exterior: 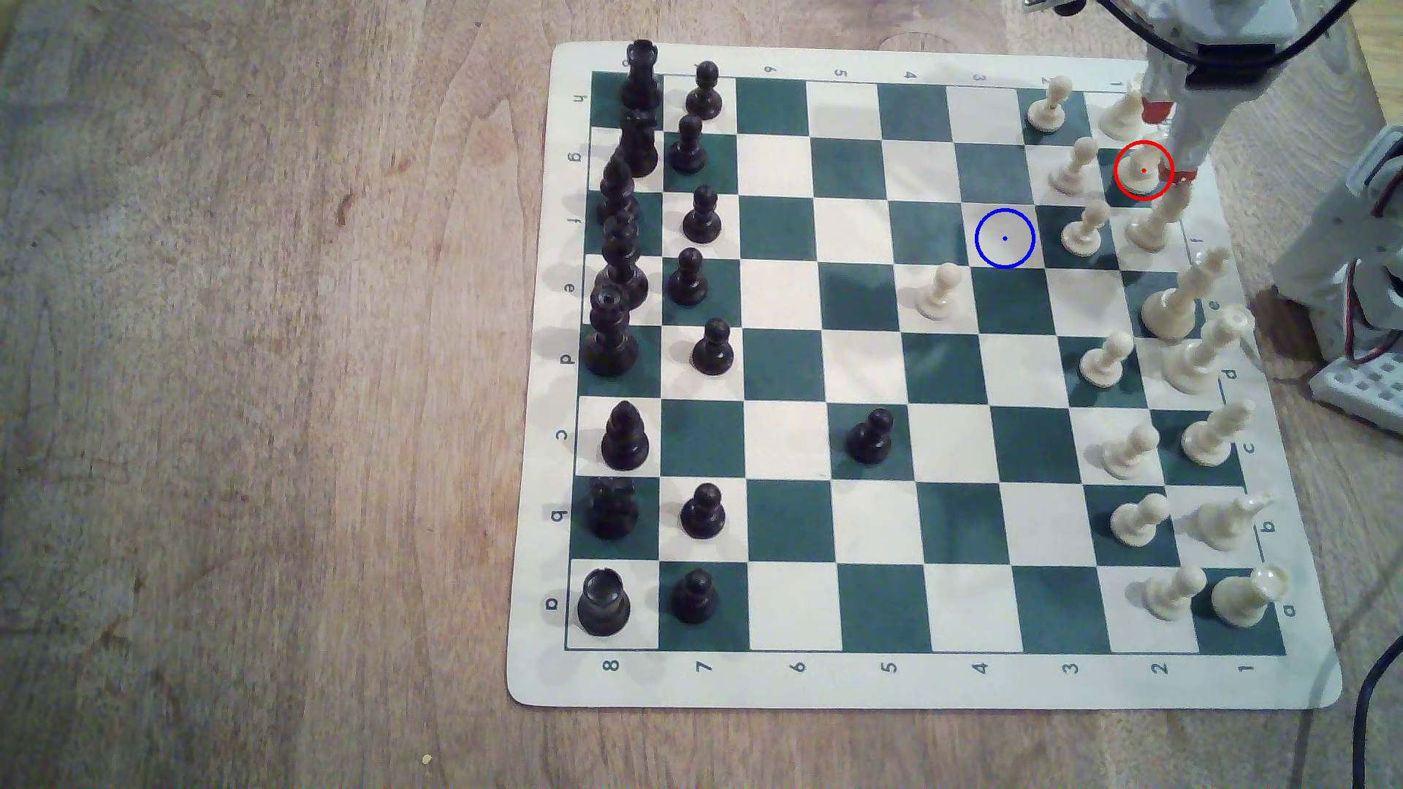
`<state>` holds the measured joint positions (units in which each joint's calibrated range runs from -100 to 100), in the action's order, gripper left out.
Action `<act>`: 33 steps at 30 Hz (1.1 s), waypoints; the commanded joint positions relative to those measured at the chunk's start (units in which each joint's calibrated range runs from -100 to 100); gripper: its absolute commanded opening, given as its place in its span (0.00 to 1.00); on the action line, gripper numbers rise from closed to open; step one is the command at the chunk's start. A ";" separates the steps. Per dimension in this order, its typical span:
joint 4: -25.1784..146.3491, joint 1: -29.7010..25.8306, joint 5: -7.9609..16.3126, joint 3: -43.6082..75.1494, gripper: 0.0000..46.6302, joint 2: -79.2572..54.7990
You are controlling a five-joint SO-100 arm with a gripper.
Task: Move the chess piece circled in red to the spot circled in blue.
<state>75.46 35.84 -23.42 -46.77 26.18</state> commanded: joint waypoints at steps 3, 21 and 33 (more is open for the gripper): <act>-1.01 0.88 -0.59 0.35 0.38 -1.14; -3.55 1.98 -0.68 0.17 0.30 -4.37; -2.98 1.90 -0.83 -0.19 0.16 -4.62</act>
<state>72.11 37.83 -24.20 -47.22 21.16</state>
